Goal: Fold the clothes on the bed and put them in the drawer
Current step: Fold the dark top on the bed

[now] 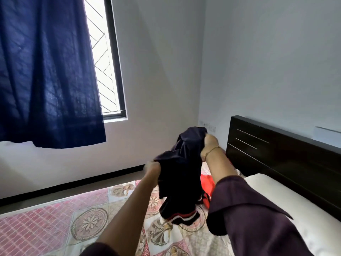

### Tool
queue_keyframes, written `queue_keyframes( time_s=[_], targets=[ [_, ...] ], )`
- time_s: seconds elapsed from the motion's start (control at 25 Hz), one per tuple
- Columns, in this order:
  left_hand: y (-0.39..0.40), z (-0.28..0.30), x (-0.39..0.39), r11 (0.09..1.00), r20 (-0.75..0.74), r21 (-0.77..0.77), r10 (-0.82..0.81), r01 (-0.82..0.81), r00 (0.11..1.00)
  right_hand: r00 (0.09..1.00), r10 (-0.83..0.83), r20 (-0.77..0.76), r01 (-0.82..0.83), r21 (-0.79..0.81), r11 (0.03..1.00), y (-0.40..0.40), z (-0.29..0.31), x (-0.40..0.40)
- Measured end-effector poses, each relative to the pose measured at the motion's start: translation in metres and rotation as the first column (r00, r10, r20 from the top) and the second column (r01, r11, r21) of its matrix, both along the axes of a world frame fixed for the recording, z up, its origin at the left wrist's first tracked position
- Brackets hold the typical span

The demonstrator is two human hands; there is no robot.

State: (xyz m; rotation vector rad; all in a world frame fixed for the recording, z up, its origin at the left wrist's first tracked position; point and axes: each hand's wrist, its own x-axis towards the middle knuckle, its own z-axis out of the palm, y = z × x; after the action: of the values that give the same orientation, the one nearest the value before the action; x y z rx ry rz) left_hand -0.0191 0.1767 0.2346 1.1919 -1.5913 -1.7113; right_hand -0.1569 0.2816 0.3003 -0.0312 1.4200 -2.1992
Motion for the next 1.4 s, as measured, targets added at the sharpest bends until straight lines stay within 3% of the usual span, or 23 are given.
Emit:
queue_keyframes(
  time_s=[0.04, 0.12, 0.28, 0.36, 0.52, 0.6, 0.68, 0.76, 0.84, 0.88, 0.92, 0.96, 1.0, 1.04, 1.08, 1.12, 1.16, 1.2, 1.28, 1.4],
  targets=[
    [-0.013, 0.007, 0.005, 0.986, 0.06, -0.125, 0.114, -0.106, 0.992, 0.998, -0.048, 0.041, 0.048, 0.0, 0.999, 0.005, -0.002, -0.003],
    [-0.035, 0.031, 0.011, 0.948, 0.088, -0.301, 0.14, -0.107, 0.986, 0.991, -0.123, 0.054, 0.122, 0.014, 0.992, 0.023, 0.005, 0.014],
    [-0.041, 0.103, 0.01, 0.984, -0.197, -0.102, -0.167, 0.149, 0.966, 0.977, -0.089, -0.193, 0.153, 0.347, 0.925, 0.027, -0.002, 0.04],
    [-0.03, 0.127, -0.002, 0.962, -0.254, -0.137, -0.263, 0.235, 0.931, 0.947, 0.09, -0.309, 0.079, 0.494, 0.866, 0.013, -0.001, 0.049],
    [-0.01, 0.15, -0.027, 0.928, -0.361, -0.167, -0.372, 0.333, 0.855, 0.75, 0.371, -0.548, -0.175, 0.376, 0.91, -0.02, 0.019, 0.059],
    [-0.014, 0.15, -0.031, 0.93, -0.479, -0.094, -0.356, 0.356, 0.802, 0.685, 0.308, -0.661, -0.036, 0.391, 0.92, -0.03, 0.025, 0.051],
    [-0.032, 0.144, -0.027, 0.955, -0.561, 0.004, -0.243, 0.296, 0.792, 0.786, 0.146, -0.6, 0.023, 0.266, 0.964, -0.034, 0.024, 0.034],
    [-0.057, 0.134, -0.021, 0.981, -0.568, 0.105, -0.076, 0.164, 0.819, 0.899, 0.013, -0.439, 0.045, 0.12, 0.992, -0.034, 0.024, 0.018],
    [-0.077, 0.125, -0.016, 0.998, -0.503, 0.058, 0.002, 0.032, 0.864, 0.957, -0.069, -0.283, 0.089, 0.057, 0.994, -0.031, 0.027, 0.007],
    [-0.083, 0.121, -0.011, 0.994, -0.418, -0.102, -0.017, -0.028, 0.908, 0.965, -0.099, -0.243, 0.119, 0.069, 0.99, -0.029, 0.025, -0.001],
    [-0.089, 0.116, -0.005, 0.93, -0.255, -0.365, -0.058, -0.04, 0.965, 0.967, -0.126, -0.22, 0.149, 0.091, 0.985, -0.028, 0.024, -0.008],
    [-0.097, 0.111, 0.002, 0.754, 0.002, -0.654, -0.068, 0.053, 0.998, 0.964, -0.152, -0.217, 0.182, 0.125, 0.975, -0.025, 0.023, -0.015],
    [-0.103, 0.107, 0.01, 0.499, 0.306, -0.823, -0.015, 0.273, 0.952, 0.959, -0.182, -0.216, 0.212, 0.124, 0.969, -0.022, 0.022, -0.022],
    [-0.11, 0.101, 0.017, 0.28, 0.59, -0.789, 0.097, 0.547, 0.801, 0.954, -0.198, -0.227, 0.232, 0.133, 0.964, -0.017, 0.019, -0.027],
    [-0.116, 0.096, 0.023, 0.174, 0.765, -0.642, 0.225, 0.747, 0.604, 0.952, -0.203, -0.229, 0.24, 0.151, 0.959, -0.013, 0.016, -0.034],
    [-0.123, 0.089, 0.026, 0.152, 0.838, -0.502, 0.33, 0.852, 0.435, 0.953, -0.198, -0.23, 0.242, 0.183, 0.953, -0.009, 0.015, -0.038],
    [-0.128, 0.08, 0.029, 0.168, 0.855, -0.422, 0.4, 0.891, 0.33, 0.955, -0.188, -0.227, 0.236, 0.203, 0.95, -0.007, 0.012, -0.041],
    [-0.13, 0.071, 0.031, 0.181, 0.845, -0.409, 0.445, 0.894, 0.296, 0.961, -0.173, -0.218, 0.218, 0.202, 0.955, -0.006, 0.01, -0.042],
    [-0.134, 0.053, 0.032, 0.228, 0.8, -0.535, 0.448, 0.814, 0.4, 0.982, -0.089, -0.169, 0.122, 0.198, 0.973, -0.006, -0.002, -0.053],
    [-0.137, 0.032, 0.02, 0.45, 0.682, -0.714, 0.273, 0.537, 0.678, 0.95, 0.153, -0.274, -0.04, 0.377, 0.925, -0.002, -0.012, -0.053]
  ],
)
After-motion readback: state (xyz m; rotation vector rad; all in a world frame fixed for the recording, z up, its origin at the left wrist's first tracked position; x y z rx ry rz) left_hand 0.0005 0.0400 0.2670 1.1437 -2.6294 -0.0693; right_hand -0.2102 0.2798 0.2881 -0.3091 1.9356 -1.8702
